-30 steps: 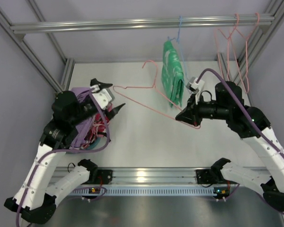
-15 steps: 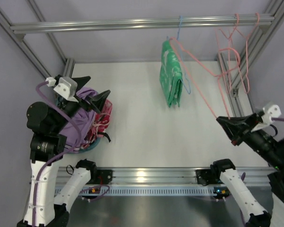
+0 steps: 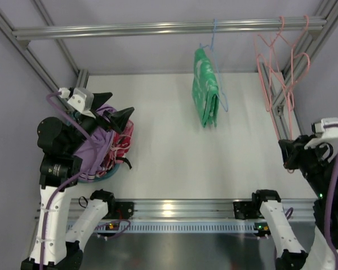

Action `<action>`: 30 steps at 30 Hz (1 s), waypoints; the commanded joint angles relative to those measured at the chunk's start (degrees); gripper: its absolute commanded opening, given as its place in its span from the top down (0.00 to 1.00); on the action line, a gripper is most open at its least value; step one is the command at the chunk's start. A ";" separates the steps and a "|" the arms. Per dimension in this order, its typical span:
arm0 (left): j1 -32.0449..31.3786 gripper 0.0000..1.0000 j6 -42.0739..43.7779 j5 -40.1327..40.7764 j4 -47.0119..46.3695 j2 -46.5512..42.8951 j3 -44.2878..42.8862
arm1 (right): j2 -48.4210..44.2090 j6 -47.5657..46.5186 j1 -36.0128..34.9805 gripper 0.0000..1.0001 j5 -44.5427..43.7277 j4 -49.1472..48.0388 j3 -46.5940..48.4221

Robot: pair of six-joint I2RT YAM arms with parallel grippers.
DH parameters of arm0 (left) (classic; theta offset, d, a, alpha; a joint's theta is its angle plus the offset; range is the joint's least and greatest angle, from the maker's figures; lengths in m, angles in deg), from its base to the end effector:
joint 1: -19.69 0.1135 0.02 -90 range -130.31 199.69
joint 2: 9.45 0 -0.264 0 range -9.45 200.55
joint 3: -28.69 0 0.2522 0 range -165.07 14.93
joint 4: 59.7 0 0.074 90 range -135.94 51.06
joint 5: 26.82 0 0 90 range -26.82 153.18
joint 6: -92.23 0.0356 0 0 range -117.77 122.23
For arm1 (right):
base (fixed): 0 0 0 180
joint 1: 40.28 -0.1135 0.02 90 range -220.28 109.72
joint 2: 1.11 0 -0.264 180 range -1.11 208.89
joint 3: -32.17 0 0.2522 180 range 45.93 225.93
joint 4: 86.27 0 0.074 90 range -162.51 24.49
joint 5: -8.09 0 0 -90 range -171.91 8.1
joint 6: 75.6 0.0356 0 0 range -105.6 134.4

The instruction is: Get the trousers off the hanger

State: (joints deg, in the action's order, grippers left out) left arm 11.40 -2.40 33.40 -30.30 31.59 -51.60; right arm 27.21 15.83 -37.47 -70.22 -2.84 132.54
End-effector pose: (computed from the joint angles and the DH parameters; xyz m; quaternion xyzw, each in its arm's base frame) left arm 0.1157 -0.0347 0.4644 0.2164 0.6156 -0.2476 0.7162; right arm -0.0276 0.0086 0.4572 -0.0360 0.7716 0.0712 0.6311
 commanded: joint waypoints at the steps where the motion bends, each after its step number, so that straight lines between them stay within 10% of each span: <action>1: 0.30 0.02 -0.04 -0.89 -2.46 -0.52 0.43 | 7.44 -0.90 0.71 1.00 -5.44 -1.11 0.14; 30: 0.30 0.02 1.72 0.25 -0.26 -4.03 3.94 | 40.77 -4.07 0.71 1.00 -2.72 -23.17 7.62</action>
State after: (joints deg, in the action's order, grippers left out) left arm 11.42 -0.69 33.60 -29.29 27.24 -47.42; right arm 68.71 10.94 -37.47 -73.41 -21.05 141.31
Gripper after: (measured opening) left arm 0.982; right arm 0.025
